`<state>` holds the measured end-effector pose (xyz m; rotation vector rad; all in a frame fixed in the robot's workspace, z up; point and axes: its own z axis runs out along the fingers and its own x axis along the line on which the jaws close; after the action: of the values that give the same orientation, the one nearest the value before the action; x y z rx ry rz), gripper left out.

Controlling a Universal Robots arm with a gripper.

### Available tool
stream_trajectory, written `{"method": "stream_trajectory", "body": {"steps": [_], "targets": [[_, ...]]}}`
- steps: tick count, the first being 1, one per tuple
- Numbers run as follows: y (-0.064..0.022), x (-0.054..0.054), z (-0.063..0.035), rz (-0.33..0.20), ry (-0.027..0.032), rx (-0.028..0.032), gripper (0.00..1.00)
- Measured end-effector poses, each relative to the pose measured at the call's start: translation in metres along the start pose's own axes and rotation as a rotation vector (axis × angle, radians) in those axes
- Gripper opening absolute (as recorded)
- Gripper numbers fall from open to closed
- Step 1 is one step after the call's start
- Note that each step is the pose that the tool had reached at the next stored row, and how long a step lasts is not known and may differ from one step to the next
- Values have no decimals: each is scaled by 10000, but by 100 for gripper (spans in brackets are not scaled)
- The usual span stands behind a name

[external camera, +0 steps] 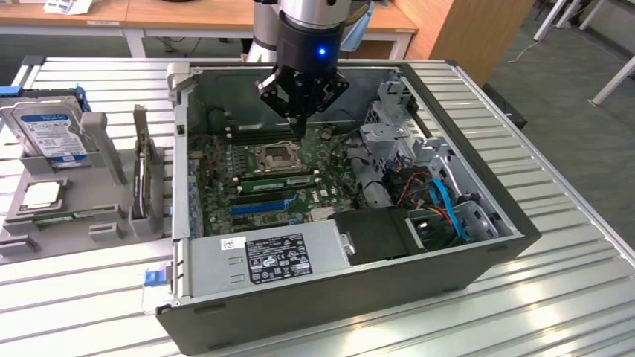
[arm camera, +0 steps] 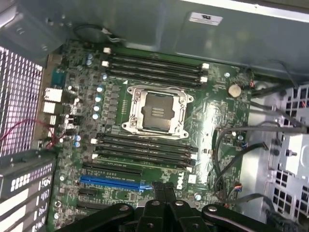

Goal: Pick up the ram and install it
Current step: 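Press down the ram until it locks into place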

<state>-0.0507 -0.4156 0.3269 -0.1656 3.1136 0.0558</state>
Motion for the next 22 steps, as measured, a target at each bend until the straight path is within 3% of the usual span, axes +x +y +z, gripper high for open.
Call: {"method": "stream_trajectory", "body": {"steps": [7, 14, 21, 22], "targets": [[0, 0, 3, 771, -26, 19, 10], [0, 0, 2, 790, -21, 20, 10], [-7, -39, 3, 793, 135, 9, 10], [-7, -40, 3, 793, 135, 9, 10]]}}
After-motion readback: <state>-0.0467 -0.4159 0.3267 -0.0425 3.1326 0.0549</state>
